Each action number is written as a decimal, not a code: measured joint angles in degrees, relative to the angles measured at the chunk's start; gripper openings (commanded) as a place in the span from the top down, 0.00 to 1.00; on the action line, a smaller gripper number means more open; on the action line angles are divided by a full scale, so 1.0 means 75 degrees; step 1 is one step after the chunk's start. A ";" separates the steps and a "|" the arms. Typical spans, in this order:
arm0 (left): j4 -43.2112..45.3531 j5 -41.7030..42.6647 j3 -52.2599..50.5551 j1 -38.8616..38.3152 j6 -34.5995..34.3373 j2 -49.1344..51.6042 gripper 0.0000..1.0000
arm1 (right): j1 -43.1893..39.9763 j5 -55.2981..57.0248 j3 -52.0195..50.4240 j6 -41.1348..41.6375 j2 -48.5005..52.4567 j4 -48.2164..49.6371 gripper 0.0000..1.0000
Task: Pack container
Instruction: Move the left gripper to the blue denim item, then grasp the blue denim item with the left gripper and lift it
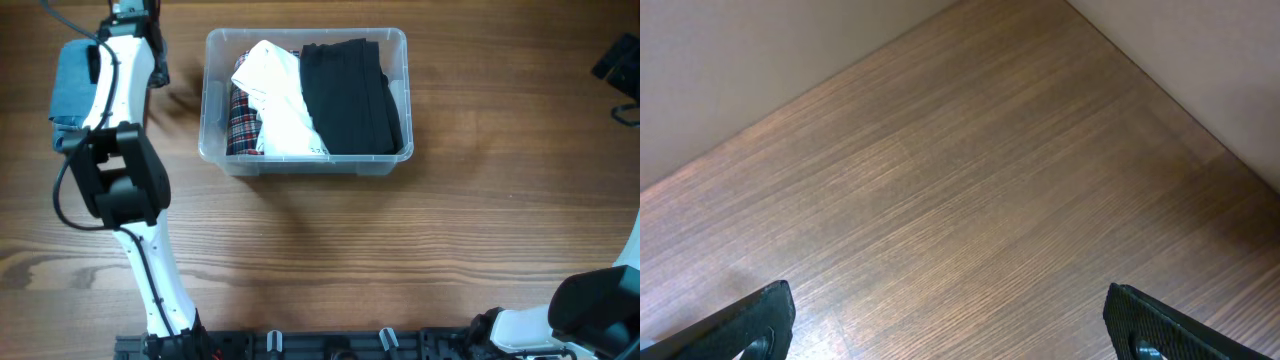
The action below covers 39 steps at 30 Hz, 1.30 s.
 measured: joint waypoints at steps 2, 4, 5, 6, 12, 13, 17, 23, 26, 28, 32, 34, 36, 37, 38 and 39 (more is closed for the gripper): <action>0.0032 -0.0052 0.0000 -0.0058 0.0224 0.0224 0.00 | 0.0000 0.0000 -0.0003 0.0000 0.0000 -0.0003 0.00; 0.0032 -0.0090 0.0000 -0.0122 0.0376 0.0370 0.01 | 0.0000 0.0000 -0.0003 0.0000 0.0000 -0.0003 0.00; 0.0032 -0.0149 0.0000 -0.0160 0.0449 0.0414 0.01 | 0.0000 0.0000 -0.0003 0.0000 0.0000 -0.0003 0.00; 0.0044 -0.0259 0.0000 -0.0201 0.0519 0.0458 0.01 | 0.0000 0.0000 -0.0003 0.0000 0.0000 -0.0003 0.00; 0.0082 -0.0600 0.0000 -0.0265 0.0627 0.0816 0.01 | 0.0000 0.0000 -0.0003 0.0000 0.0000 -0.0003 0.00; 0.0119 -0.0746 0.0003 -0.0265 0.0635 0.0842 0.01 | 0.0000 0.0000 -0.0003 0.0000 0.0000 -0.0003 0.00; 0.0335 -0.1338 0.0052 -0.0268 0.0656 0.1014 0.01 | 0.0000 0.0000 -0.0003 0.0000 0.0000 -0.0003 0.00; 0.0831 -0.2337 0.0216 -0.0210 0.0650 0.1390 0.00 | 0.0000 0.0000 -0.0003 0.0000 0.0000 -0.0006 0.00; 0.1005 -0.2736 0.0309 -0.0076 0.0586 0.1565 0.00 | 0.0000 0.0000 -0.0003 0.0000 0.0000 -0.0006 0.00; 0.1064 -0.2996 0.0361 0.0058 0.0437 0.1661 0.17 | 0.0000 0.0000 -0.0003 0.0000 0.0000 -0.0003 0.00; 0.1029 -0.3101 0.0358 0.0510 0.0076 0.1856 0.65 | 0.0000 0.0000 -0.0003 0.0000 0.0000 -0.0003 0.00; 0.1005 -0.3241 0.0323 0.0632 -0.0067 0.1999 0.71 | 0.0000 0.0000 -0.0003 0.0000 0.0000 -0.0006 0.00; 0.0997 -0.3209 0.0306 0.0673 -0.0137 0.2017 0.75 | 0.0000 0.0000 -0.0003 0.0000 0.0000 -0.0006 0.00; 0.0991 -0.3200 0.0300 0.0664 -0.0154 0.2040 0.80 | 0.0000 0.0000 -0.0003 0.0000 0.0000 -0.0003 0.00; 0.0991 -0.3217 0.0300 0.0659 -0.0189 0.2046 0.86 | 0.0000 0.0000 -0.0003 0.0000 0.0000 -0.0003 0.00; 0.0991 -0.3223 0.0300 0.0656 -0.0207 0.2052 0.91 | 0.0000 0.0000 -0.0003 0.0000 0.0000 -0.0003 0.00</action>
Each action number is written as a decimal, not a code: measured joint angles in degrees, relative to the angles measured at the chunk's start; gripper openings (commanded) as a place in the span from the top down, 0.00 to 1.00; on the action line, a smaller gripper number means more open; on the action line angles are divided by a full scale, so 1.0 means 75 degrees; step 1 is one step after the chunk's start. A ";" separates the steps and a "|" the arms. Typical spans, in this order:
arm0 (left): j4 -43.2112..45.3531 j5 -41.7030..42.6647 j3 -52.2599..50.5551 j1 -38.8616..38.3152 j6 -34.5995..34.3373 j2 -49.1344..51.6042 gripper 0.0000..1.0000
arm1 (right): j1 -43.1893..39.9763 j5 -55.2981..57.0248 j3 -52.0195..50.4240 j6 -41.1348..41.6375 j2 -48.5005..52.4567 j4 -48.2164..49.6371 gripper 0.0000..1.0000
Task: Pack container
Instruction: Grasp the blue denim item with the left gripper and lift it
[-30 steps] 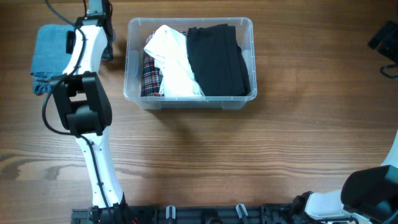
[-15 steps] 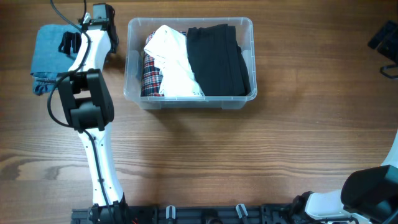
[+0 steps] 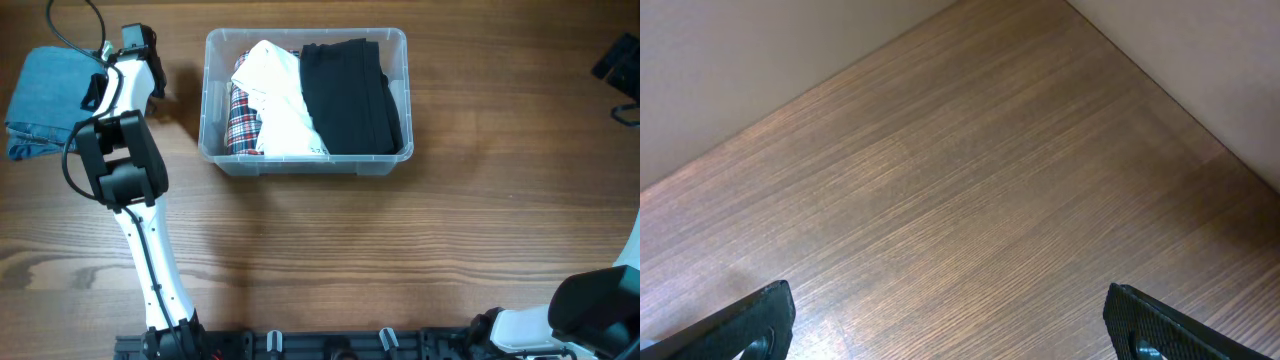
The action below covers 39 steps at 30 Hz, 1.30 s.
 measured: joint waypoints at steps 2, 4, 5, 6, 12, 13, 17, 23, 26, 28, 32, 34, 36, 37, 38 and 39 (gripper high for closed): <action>-0.0020 -0.0009 -0.0003 -0.0006 -0.0058 0.0000 0.96 | 0.0000 0.0000 0.0000 0.0000 0.0000 0.0000 0.00; -0.0085 -0.0035 -0.0003 -0.0026 -0.0192 0.0000 0.96 | 0.0000 0.0000 0.0000 0.0000 0.0000 -0.0003 0.00; -0.0131 -0.0038 -0.0003 -0.0038 -0.0268 0.0000 0.96 | 0.0000 0.0000 0.0000 0.0000 0.0000 0.0000 0.00; -0.0224 -0.0029 -0.0003 -0.0044 -0.0332 0.0000 0.96 | 0.0000 0.0000 0.0000 0.0000 0.0000 0.0000 0.00; -0.1198 0.1055 -0.0076 -0.0041 -0.0845 -0.0487 0.96 | 0.0000 0.0000 0.0000 0.0000 0.0000 0.0000 0.00; -0.1346 0.1486 -0.0122 -0.0035 -0.0912 -0.0662 0.96 | 0.0000 0.0000 0.0000 0.0000 0.0000 0.0000 0.00; -0.1947 0.3555 -0.0265 -0.0017 -0.1067 -0.1585 0.96 | 0.0000 0.0000 0.0000 0.0000 0.0000 0.0000 0.00; -0.2734 0.7347 -0.0315 -0.0064 -0.1134 -0.3351 0.96 | 0.0000 0.0000 0.0000 0.0000 0.0000 0.0000 0.00; -0.3034 0.8556 -0.0315 -0.0128 -0.1166 -0.4013 0.96 | 0.0000 0.0000 0.0000 0.0000 0.0000 0.0000 0.00; -0.3267 0.9052 -0.0315 -0.0178 -0.1198 -0.4264 0.96 | 0.0000 0.0000 0.0000 0.0000 0.0000 0.0000 0.00; -0.3468 0.9533 -0.0361 -0.0207 -0.1253 -0.4637 0.96 | 0.0000 0.0000 0.0000 0.0000 0.0000 0.0000 0.00; -0.3488 0.9588 -0.0393 -0.0207 -0.1285 -0.4937 0.96 | 0.0000 0.0000 0.0000 0.0000 0.0000 0.0000 0.00; -0.3497 0.9626 -0.0408 -0.0207 -0.1358 -0.5301 0.96 | 0.0000 0.0000 0.0000 0.0000 0.0000 0.0000 0.00; -0.3497 0.9690 -0.0411 -0.0207 -0.1390 -0.5520 0.96 | 0.0000 0.0000 0.0000 0.0000 0.0000 0.0000 0.00; -0.3497 0.9801 -0.0411 -0.0204 -0.1416 -0.5796 0.96 | 0.0000 0.0000 0.0000 0.0000 0.0000 0.0000 0.00; -0.3497 0.9908 -0.0411 -0.0201 -0.1422 -0.5995 0.96 | 0.0000 0.0000 0.0000 0.0000 0.0000 0.0000 0.00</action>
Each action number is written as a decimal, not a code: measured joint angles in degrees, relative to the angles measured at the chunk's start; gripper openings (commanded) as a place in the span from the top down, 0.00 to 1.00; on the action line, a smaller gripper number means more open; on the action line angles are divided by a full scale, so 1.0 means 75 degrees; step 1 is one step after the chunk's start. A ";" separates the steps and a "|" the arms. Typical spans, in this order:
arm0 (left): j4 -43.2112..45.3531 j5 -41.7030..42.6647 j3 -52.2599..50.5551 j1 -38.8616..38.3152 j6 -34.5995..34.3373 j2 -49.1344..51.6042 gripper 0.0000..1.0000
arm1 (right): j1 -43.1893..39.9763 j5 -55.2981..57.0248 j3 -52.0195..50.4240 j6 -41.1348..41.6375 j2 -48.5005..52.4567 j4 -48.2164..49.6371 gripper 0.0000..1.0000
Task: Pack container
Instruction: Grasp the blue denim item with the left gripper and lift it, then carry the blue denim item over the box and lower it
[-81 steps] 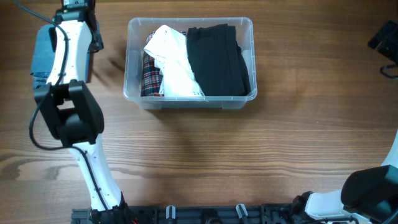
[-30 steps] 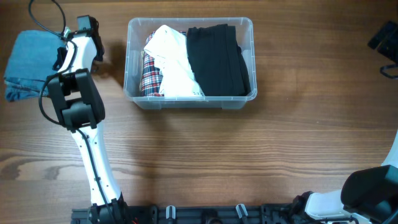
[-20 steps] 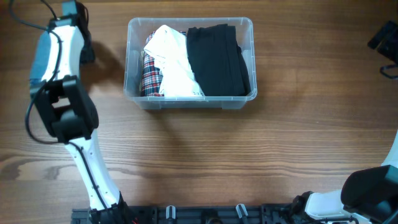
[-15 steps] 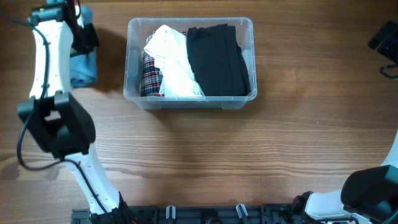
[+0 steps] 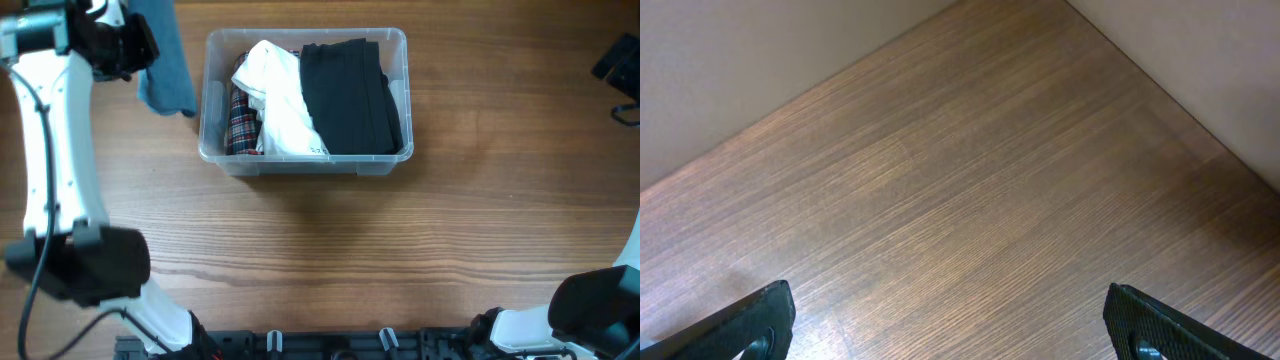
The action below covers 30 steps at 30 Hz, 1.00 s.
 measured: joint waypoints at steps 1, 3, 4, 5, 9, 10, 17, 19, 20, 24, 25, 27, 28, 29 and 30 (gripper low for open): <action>0.0000 0.0178 0.0000 0.0006 -0.0026 -0.0233 0.96 | 0.0000 0.0000 0.0000 0.0000 0.0000 0.0000 0.00; 0.0003 0.0822 0.0000 0.0006 -0.0090 -0.0737 0.96 | 0.0000 0.0000 0.0000 0.0000 0.0000 0.0000 0.00; 0.0009 0.1157 0.0000 0.0006 -0.0119 -0.0883 0.96 | 0.0000 0.0000 0.0000 0.0000 0.0000 0.0000 0.00; 0.0015 0.1408 0.0000 0.0003 -0.0140 -0.0962 0.96 | 0.0000 0.0000 0.0000 0.0000 0.0000 0.0000 0.00; 0.0239 0.3022 -0.0003 -0.0335 -0.0224 -0.1061 0.96 | 0.0000 0.0000 0.0000 0.0000 0.0000 0.0000 0.00; 0.0274 0.3244 -0.0003 -0.0498 -0.0227 -0.1061 0.96 | 0.0000 0.0000 0.0000 0.0000 0.0000 -0.0003 0.00; 0.1725 0.4167 -0.0006 -0.2250 -0.0746 -0.1055 0.96 | 0.0000 0.0000 0.0000 0.0000 0.0000 0.0000 0.00; 0.2031 0.4336 -0.0006 -0.2617 -0.0933 -0.1020 0.96 | 0.0000 0.0000 0.0000 0.0000 0.0000 0.0000 0.00; 0.2206 0.4465 -0.0006 -0.2804 -0.1035 -0.0976 0.96 | 0.0000 0.0000 0.0000 0.0000 0.0000 -0.0003 0.00; 0.2900 0.4867 -0.0006 -0.3398 -0.1533 -0.0487 0.96 | 0.0000 0.0000 0.0000 0.0000 0.0000 -0.0003 0.00; 0.2981 0.4887 -0.0006 -0.3480 -0.1652 -0.0361 0.96 | 0.0000 0.0000 0.0000 0.0000 0.0000 0.0000 0.00; 0.3048 0.4916 -0.0006 -0.3689 -0.1749 0.0073 0.96 | 0.0000 0.0000 0.0000 0.0000 0.0000 0.0000 0.00; 0.3054 0.4954 -0.0006 -0.3748 -0.1781 0.0242 0.96 | 0.0000 0.0000 0.0000 0.0000 0.0000 0.0000 0.00; 0.3051 0.5004 -0.0006 -0.3786 -0.1821 0.0434 0.96 | 0.0000 0.0000 0.0000 0.0000 0.0000 -0.0003 0.00; 0.3057 0.5082 -0.0006 -0.3803 -0.1845 0.0647 0.96 | 0.0000 0.0000 0.0000 0.0000 0.0000 0.0000 0.00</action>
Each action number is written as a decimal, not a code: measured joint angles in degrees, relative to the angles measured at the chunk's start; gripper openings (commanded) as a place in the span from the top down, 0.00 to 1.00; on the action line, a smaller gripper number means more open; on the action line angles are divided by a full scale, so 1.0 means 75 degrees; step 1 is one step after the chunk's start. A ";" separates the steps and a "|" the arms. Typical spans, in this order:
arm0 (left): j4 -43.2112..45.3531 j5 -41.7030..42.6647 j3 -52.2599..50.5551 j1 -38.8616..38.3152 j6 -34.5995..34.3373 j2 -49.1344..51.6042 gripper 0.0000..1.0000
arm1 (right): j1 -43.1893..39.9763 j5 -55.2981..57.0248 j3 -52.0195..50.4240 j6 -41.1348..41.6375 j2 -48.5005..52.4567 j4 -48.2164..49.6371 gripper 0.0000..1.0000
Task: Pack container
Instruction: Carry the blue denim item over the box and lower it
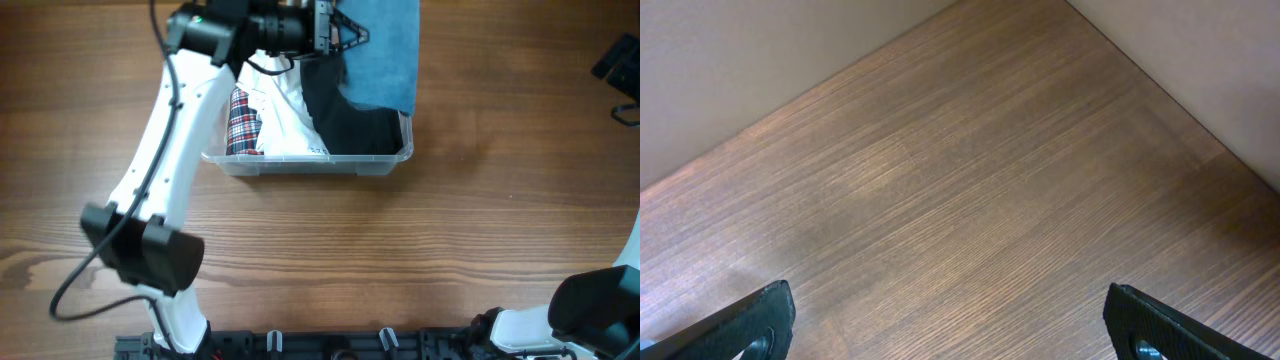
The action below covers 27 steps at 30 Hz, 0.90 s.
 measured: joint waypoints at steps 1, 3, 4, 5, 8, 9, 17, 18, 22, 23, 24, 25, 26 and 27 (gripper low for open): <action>-0.0003 0.0055 0.0000 0.0000 -0.0012 0.0187 0.96 | 0.0000 0.0000 0.0000 0.0000 0.0000 0.0000 0.00; 0.0006 0.0137 0.0000 0.0000 -0.0035 0.0533 0.96 | 0.0000 0.0000 0.0000 0.0000 0.0000 0.0000 0.00; 0.0029 0.0230 0.0000 -0.0003 -0.0038 0.0804 0.96 | 0.0000 0.0000 0.0000 0.0000 0.0000 0.0000 0.00; 0.0041 0.0303 0.0000 -0.0003 -0.0041 0.0953 0.96 | 0.0000 0.0000 0.0000 0.0000 0.0000 0.0000 0.00; 0.0047 0.0487 0.0000 -0.0006 -0.0041 0.1309 0.96 | 0.0000 0.0000 0.0000 0.0000 0.0000 -0.0003 0.00; 0.0052 0.0513 0.0000 -0.0006 -0.0041 0.1396 0.96 | 0.0000 0.0000 0.0000 0.0000 0.0000 0.0000 0.00; 0.1201 0.1489 -0.0003 -0.0006 -0.0755 0.1463 0.96 | 0.0000 0.0000 0.0000 0.0000 0.0000 0.0000 0.00; 0.1323 0.1743 -0.0003 -0.0006 -0.0863 0.1463 0.96 | 0.0000 0.0000 0.0000 0.0000 0.0000 0.0000 0.00; 0.1390 0.2565 -0.0003 -0.0006 -0.1221 0.1463 0.96 | 0.0000 0.0000 0.0000 0.0000 0.0000 0.0000 0.00; 0.1390 0.2786 -0.0003 -0.0006 -0.1262 0.1463 0.96 | 0.0000 0.0000 0.0000 0.0000 0.0000 0.0000 0.00; 0.1384 0.2958 -0.0003 -0.0006 -0.1291 0.1463 0.96 | 0.0000 0.0000 0.0000 0.0000 0.0000 0.0000 0.00; 0.1329 0.3072 -0.0003 -0.0006 -0.1288 0.1463 0.96 | 0.0000 0.0000 0.0000 0.0000 0.0000 -0.0003 0.00; 0.1224 0.3121 -0.0003 -0.0006 -0.1253 0.1463 0.96 | 0.0000 0.0000 0.0000 0.0000 0.0000 0.0000 0.00; 0.0883 0.3142 0.0000 -0.0006 -0.1134 0.1463 0.96 | 0.0000 0.0000 0.0000 0.0000 0.0000 0.0000 0.00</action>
